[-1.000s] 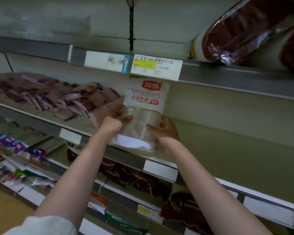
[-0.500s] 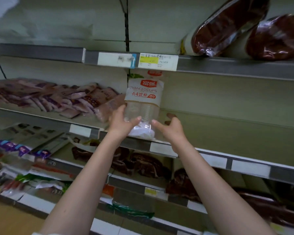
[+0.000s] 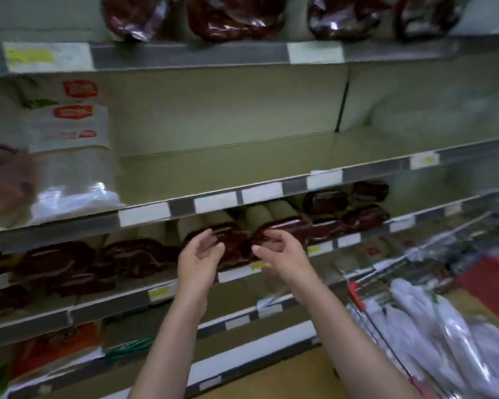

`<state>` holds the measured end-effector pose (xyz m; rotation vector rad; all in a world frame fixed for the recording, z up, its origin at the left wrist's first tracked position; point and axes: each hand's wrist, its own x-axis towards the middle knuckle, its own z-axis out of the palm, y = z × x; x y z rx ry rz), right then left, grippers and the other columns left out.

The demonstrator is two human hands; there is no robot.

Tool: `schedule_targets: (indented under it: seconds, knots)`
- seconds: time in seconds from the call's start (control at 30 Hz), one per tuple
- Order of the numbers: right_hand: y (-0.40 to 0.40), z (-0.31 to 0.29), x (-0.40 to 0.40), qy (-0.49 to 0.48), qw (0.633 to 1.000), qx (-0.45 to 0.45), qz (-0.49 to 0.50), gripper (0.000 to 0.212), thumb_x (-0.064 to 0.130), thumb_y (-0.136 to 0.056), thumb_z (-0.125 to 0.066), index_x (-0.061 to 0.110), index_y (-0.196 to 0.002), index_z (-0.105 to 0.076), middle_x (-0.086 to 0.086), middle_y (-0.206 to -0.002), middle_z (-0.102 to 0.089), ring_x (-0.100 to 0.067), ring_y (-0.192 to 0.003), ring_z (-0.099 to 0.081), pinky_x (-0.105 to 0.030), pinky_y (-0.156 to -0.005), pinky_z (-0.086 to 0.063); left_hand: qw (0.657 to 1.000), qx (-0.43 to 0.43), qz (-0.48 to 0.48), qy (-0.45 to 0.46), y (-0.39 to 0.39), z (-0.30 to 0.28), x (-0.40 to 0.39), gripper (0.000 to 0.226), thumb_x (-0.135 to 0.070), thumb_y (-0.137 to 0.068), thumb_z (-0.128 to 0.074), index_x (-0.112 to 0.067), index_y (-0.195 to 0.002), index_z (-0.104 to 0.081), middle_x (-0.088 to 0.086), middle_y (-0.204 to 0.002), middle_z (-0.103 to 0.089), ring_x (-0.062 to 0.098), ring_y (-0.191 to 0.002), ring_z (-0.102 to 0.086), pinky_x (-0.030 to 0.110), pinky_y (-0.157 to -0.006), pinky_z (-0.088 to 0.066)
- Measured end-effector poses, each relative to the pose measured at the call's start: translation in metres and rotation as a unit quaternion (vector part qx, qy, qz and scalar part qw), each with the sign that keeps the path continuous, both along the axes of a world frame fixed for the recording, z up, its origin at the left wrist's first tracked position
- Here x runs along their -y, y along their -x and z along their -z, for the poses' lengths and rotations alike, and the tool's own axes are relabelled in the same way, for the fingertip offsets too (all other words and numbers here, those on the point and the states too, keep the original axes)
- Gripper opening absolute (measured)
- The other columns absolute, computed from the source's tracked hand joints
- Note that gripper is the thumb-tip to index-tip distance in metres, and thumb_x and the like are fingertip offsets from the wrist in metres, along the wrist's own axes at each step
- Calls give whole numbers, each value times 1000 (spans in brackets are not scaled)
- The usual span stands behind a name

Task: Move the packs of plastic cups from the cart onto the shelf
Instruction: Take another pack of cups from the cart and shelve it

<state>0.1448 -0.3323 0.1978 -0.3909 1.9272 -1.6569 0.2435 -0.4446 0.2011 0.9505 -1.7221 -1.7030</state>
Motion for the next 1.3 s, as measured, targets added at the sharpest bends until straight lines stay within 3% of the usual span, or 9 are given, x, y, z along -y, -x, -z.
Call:
schedule_targets:
  seconds: [0.2,0.43,0.53,0.6,0.73,0.87,0.97,1.1,1.3]
  knots:
    - [39,70,-126,-58,987,128,72,38,15,-85,-67,11,-120,-53,-2,-97,-61,-17,-89,-62,-38,-82,-55,989,93,98,-55,77,51,-100,43,-11,-93,-56,-8,-136,-51,8,-134,-56,17,-113,-53,26,-93,-40]
    - [139,128,-245,-93,965,215,116,27,8,-84,-64,10,-110,-55,-7,-84,-60,-17,-72,-58,-28,-66,-48,964,171,156,-129,193,109,-226,36,-12,-92,-56,-5,-127,-56,5,-121,-59,15,-98,-56,30,-85,-42]
    - [186,153,-296,-112,951,247,147,29,9,-84,-66,9,-111,-56,-8,-91,-62,-20,-84,-61,-29,-70,-50,945,211,166,-186,235,132,-272,37,-10,-90,-56,-4,-126,-57,10,-122,-61,22,-104,-60,36,-95,-49]
    - [214,172,-322,-112,939,271,177,32,10,-83,-68,8,-113,-57,-11,-101,-63,-22,-90,-62,-32,-72,-51,934,237,155,-219,254,145,-291,35,-8,-90,-56,-8,-125,-57,11,-112,-62,22,-94,-60,35,-89,-49]
    - [247,208,-352,-75,899,344,261,37,1,-85,-62,4,-120,-49,-18,-114,-58,-29,-99,-58,-32,-67,-51,913,271,144,-270,277,169,-313,26,-7,-91,-55,-10,-116,-61,9,-101,-62,23,-95,-59,36,-84,-50]
    - [258,240,-372,-28,854,392,341,35,-5,-86,-58,2,-120,-49,-18,-100,-58,-27,-90,-57,-32,-65,-49,896,289,167,-294,288,198,-323,20,-4,-90,-55,-9,-108,-63,11,-103,-64,27,-100,-60,41,-88,-50]
    - [261,256,-383,-8,820,437,370,5,-2,-89,-56,2,-90,-57,-11,-77,-54,-21,-70,-54,-31,-62,-48,879,299,172,-328,294,218,-331,26,-4,-89,-58,-8,-115,-60,13,-103,-65,25,-95,-61,37,-83,-48]
    - [276,270,-399,52,767,501,397,18,4,-92,-53,9,-75,-51,-7,-72,-45,-17,-59,-44,-30,-57,-44,862,292,166,-379,305,242,-342,20,-6,-88,-61,-8,-107,-63,12,-98,-66,27,-94,-61,34,-75,-50]
    - [289,271,-389,71,778,507,365,4,12,-91,-57,12,-88,-54,-11,-81,-54,-21,-72,-54,-34,-66,-47,852,310,177,-384,346,264,-354,29,-26,-82,-71,-11,-103,-58,9,-101,-59,27,-102,-57,43,-88,-51]
